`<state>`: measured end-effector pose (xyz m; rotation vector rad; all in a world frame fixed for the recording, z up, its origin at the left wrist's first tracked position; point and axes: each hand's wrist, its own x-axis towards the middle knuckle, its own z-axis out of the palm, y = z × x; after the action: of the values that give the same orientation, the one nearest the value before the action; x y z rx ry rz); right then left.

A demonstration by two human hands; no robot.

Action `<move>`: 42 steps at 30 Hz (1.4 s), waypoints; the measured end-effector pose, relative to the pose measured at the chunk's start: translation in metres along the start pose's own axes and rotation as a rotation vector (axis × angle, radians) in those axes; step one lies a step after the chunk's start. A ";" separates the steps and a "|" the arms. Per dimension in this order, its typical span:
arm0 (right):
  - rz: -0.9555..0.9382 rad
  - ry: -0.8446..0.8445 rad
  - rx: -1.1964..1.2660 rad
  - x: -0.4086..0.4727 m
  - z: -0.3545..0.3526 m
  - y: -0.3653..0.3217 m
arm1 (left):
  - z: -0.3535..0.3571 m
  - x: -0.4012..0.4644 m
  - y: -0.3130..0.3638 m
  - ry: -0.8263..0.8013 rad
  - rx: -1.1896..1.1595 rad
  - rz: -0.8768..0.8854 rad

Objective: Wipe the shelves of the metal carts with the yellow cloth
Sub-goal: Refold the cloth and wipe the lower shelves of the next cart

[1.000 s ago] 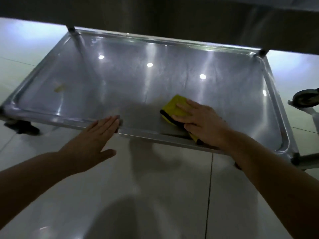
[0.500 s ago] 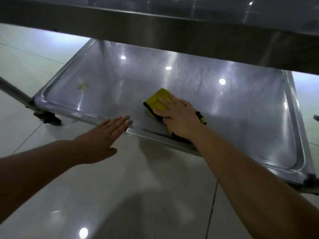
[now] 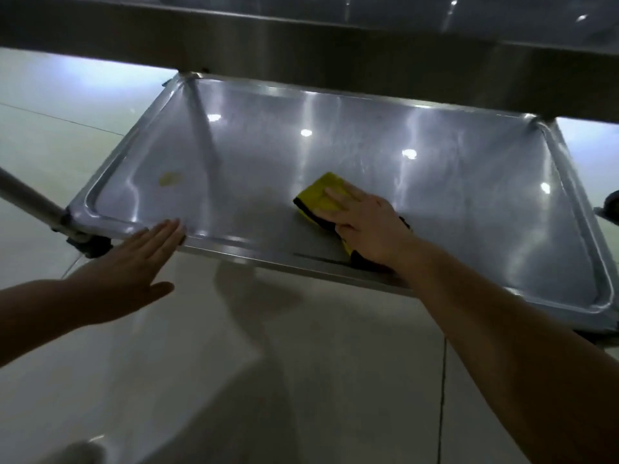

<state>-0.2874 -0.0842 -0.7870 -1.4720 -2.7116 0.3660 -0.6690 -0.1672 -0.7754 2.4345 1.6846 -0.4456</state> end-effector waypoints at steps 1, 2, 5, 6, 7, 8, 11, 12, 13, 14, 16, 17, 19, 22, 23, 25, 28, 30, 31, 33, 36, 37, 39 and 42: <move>0.051 0.004 -0.026 0.013 -0.003 0.001 | 0.006 0.000 -0.006 0.020 0.007 0.037; 0.111 -0.006 -0.060 0.026 -0.005 0.000 | 0.010 0.002 -0.012 0.064 0.013 0.071; 0.321 -0.051 -0.116 0.053 -0.012 -0.016 | 0.017 0.003 -0.029 0.177 0.033 0.166; 0.384 -0.059 -0.118 0.058 -0.010 -0.025 | 0.016 0.005 -0.033 0.214 0.037 0.205; 0.430 -0.058 -0.125 0.063 -0.008 -0.038 | 0.018 0.006 -0.037 0.236 0.033 0.240; 0.458 -0.060 -0.144 0.067 -0.005 -0.053 | 0.022 0.008 -0.041 0.259 0.032 0.270; 0.429 -0.080 -0.154 0.087 0.007 -0.116 | 0.034 0.012 -0.051 0.315 0.005 0.306; 0.397 -0.085 -0.126 0.096 0.012 -0.139 | 0.035 0.013 -0.053 0.326 -0.017 0.318; 0.362 -0.090 -0.100 0.103 0.016 -0.163 | 0.033 0.013 -0.055 0.329 -0.042 0.338; 0.317 -0.101 -0.089 0.109 0.021 -0.182 | 0.031 0.013 -0.058 0.336 -0.057 0.363; 0.238 -0.094 -0.092 0.110 0.026 -0.203 | 0.031 0.009 -0.071 0.349 -0.066 0.350; 0.210 -0.079 -0.078 0.106 0.026 -0.203 | 0.033 0.007 -0.082 0.375 -0.080 0.294; 0.231 -0.043 -0.021 0.090 0.021 -0.191 | 0.038 0.005 -0.107 0.432 -0.149 0.155; 0.516 0.057 0.002 0.049 0.016 -0.156 | 0.048 0.006 -0.128 0.442 -0.187 0.114; 0.641 0.103 0.005 0.033 0.013 -0.144 | 0.051 0.006 -0.130 0.473 -0.185 0.144; 0.895 0.107 -0.001 0.005 0.007 -0.128 | 0.055 0.007 -0.131 0.542 -0.191 0.194; 1.165 0.066 0.023 0.001 0.001 -0.131 | 0.061 0.008 -0.129 0.616 -0.225 0.227; 1.262 0.075 0.064 0.021 0.002 -0.145 | 0.064 0.010 -0.128 0.622 -0.259 0.209; 1.272 0.080 0.072 0.036 0.003 -0.152 | 0.064 0.010 -0.126 0.621 -0.275 0.196; 1.209 0.065 0.068 0.071 0.006 -0.168 | 0.063 0.012 -0.125 0.630 -0.307 0.193; 1.030 0.035 0.094 0.130 0.008 -0.197 | 0.063 0.010 -0.135 0.635 -0.330 0.251; 0.976 0.025 0.101 0.149 0.009 -0.206 | 0.066 0.008 -0.141 0.641 -0.323 0.276; 0.857 0.009 0.109 0.188 0.013 -0.223 | 0.076 0.000 -0.155 0.654 -0.319 0.293; 0.654 -0.017 0.088 0.238 0.020 -0.251 | 0.087 -0.005 -0.167 0.700 -0.329 0.267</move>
<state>-0.6279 -0.0214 -0.7697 -2.2943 -2.1108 0.5011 -0.8397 -0.1367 -0.8486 2.6449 1.4173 0.7397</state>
